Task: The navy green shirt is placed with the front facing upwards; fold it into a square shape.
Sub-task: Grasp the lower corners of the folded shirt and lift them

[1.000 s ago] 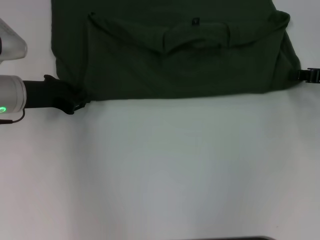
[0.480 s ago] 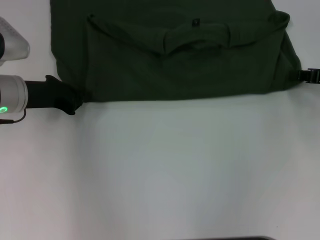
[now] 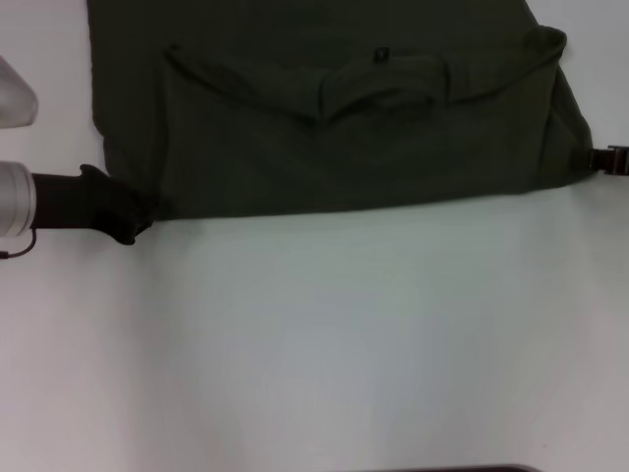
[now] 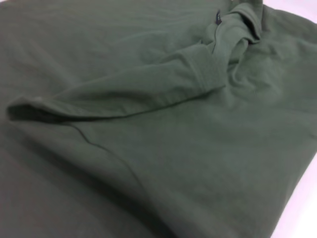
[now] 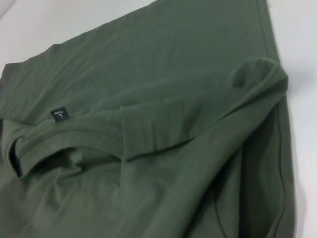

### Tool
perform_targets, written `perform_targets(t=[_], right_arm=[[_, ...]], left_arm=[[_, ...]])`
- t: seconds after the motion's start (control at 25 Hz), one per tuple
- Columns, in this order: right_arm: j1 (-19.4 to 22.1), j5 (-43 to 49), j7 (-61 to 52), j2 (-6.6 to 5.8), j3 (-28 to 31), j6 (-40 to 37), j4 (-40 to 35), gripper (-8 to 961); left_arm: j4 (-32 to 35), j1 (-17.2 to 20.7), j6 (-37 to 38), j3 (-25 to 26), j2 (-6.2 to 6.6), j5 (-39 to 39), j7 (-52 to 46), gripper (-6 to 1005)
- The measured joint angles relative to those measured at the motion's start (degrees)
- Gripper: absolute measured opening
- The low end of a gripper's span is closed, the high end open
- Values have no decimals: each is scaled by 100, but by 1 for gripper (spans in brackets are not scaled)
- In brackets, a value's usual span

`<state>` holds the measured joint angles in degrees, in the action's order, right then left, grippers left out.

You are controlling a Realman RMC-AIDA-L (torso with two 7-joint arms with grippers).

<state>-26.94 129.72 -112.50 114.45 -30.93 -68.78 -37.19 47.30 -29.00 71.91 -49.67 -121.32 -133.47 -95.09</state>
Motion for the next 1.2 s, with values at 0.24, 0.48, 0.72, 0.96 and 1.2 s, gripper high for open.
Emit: perform_targets(t=[0.24, 0.48, 0.72, 0.96, 1.2], right_arm=[[117, -16, 173, 68, 118, -155, -13, 23], [216, -24, 368, 131, 327, -474, -43, 23], [434, -27, 699, 138, 567, -908, -11, 23], [681, -27, 941, 139, 729, -1309, -23, 23], [970, -26, 1122, 139, 961, -1598, -16, 23]], left_arm=[[192, 215, 172, 2, 20, -9, -49, 21], [416, 395, 531, 20, 41, -9, -57, 21], [616, 550, 1059, 264, 50, -8, -61, 21], [653, 678, 1512, 542, 121, -12, -60, 21], [628, 808, 1785, 739, 202, -12, -30, 21]])
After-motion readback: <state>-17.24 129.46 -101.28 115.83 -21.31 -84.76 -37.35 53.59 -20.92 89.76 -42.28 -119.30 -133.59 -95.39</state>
